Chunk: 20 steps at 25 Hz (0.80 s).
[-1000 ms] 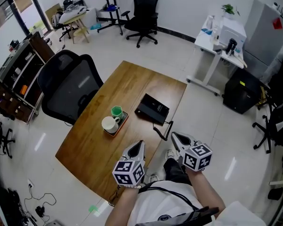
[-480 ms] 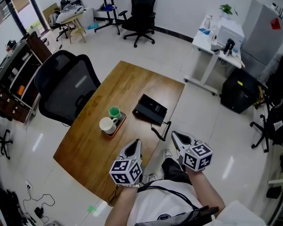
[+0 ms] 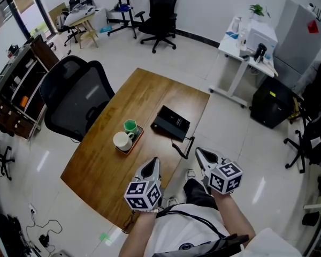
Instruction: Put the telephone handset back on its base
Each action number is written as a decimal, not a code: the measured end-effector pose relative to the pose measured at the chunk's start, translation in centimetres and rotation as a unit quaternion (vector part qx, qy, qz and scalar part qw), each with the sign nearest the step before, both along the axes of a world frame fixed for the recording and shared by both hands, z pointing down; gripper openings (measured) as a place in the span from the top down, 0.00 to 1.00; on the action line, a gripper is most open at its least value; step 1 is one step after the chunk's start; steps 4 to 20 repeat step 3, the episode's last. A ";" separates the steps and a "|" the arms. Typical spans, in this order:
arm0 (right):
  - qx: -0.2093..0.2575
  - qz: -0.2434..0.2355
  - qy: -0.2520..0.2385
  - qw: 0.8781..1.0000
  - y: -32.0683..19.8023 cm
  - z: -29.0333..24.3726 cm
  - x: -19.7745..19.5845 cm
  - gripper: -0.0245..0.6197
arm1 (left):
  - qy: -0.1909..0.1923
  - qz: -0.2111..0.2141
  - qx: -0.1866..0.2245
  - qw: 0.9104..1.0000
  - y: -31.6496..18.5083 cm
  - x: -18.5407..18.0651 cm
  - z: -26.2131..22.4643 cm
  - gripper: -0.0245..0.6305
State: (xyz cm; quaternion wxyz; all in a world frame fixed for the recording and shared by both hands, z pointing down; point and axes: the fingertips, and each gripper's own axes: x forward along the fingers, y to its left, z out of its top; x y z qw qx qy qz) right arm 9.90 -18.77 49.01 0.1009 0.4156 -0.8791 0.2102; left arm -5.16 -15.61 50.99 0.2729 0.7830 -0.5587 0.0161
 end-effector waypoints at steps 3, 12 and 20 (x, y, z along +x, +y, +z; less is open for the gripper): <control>0.000 0.000 0.000 1.000 0.3 0.0 -0.1 0.96 | -0.001 0.000 0.002 1.000 0.2 0.0 -0.2 0.96; 0.000 0.000 0.000 1.000 0.3 0.0 -0.1 0.96 | -0.001 0.000 0.002 1.000 0.2 0.0 -0.2 0.96; 0.000 0.000 0.000 1.000 0.3 0.0 -0.1 0.96 | -0.001 0.000 0.002 1.000 0.2 0.0 -0.2 0.96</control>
